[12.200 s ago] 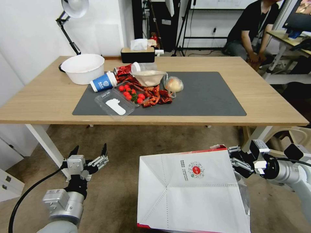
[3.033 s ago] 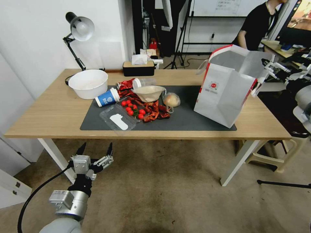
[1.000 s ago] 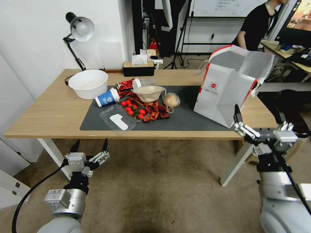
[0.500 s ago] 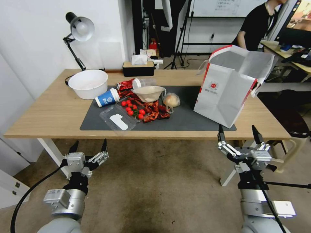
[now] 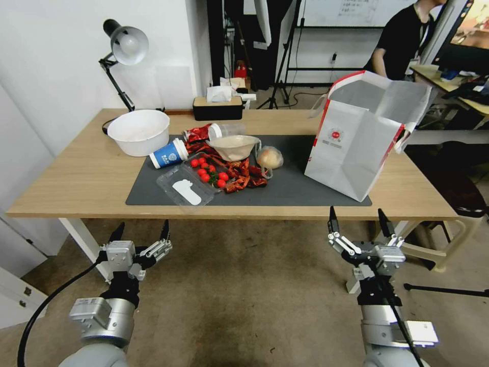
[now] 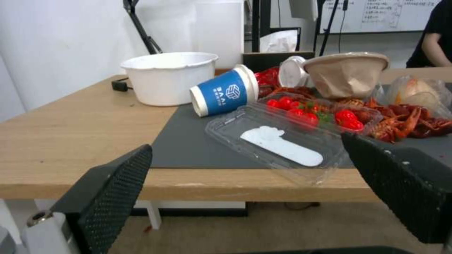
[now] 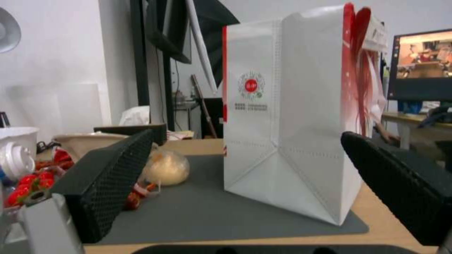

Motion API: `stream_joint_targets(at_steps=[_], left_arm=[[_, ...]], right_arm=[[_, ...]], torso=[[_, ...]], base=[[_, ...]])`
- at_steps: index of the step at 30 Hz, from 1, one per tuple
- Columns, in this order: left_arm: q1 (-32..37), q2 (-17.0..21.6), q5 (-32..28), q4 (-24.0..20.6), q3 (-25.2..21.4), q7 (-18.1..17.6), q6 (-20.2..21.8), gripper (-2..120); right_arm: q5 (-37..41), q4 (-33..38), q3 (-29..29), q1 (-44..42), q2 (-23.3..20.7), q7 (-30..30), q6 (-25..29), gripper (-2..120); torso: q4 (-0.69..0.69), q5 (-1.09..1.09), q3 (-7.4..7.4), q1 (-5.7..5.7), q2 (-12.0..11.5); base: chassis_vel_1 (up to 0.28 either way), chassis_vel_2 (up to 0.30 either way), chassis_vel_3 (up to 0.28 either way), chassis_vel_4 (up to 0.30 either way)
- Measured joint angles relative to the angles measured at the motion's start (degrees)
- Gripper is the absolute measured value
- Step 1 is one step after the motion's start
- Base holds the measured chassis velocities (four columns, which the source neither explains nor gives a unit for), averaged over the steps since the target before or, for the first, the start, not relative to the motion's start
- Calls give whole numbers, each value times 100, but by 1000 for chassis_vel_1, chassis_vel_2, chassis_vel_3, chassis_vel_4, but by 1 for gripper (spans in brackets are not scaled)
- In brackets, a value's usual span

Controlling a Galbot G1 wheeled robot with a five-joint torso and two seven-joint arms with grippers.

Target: Pick up the food delivery bag from the floor and place it on the table.

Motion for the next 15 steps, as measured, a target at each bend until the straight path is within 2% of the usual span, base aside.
stream_joint_targets(at_steps=[8, 10, 11, 15], left_arm=[[3, -5, 1, -7, -5, 9, 26, 100], [15, -29, 30, -28, -4, 32, 71, 100], [18, -36, 41, -32, -2, 38, 90, 100], [20, -41, 65, -38, 4, 41, 101, 100]], right_arm=[[-15, -75, -48, 31, 65, -31, 19, 100], [-82, -240, -184, 34, 250, -147, 104, 100], [-133, -288, -231, 15, 330, -183, 141, 100], [-297, -422, -349, -57, 539, -232, 195, 100]], torso=[[0, -4, 0, 0, 0], [0, 4, 0, 0, -1], [0, -3, 0, 0, -1], [0, 0, 0, 1, -1]], base=[[0, 0, 0, 0], [0, 0, 0, 0], [0, 0, 0, 0], [0, 0, 0, 0]])
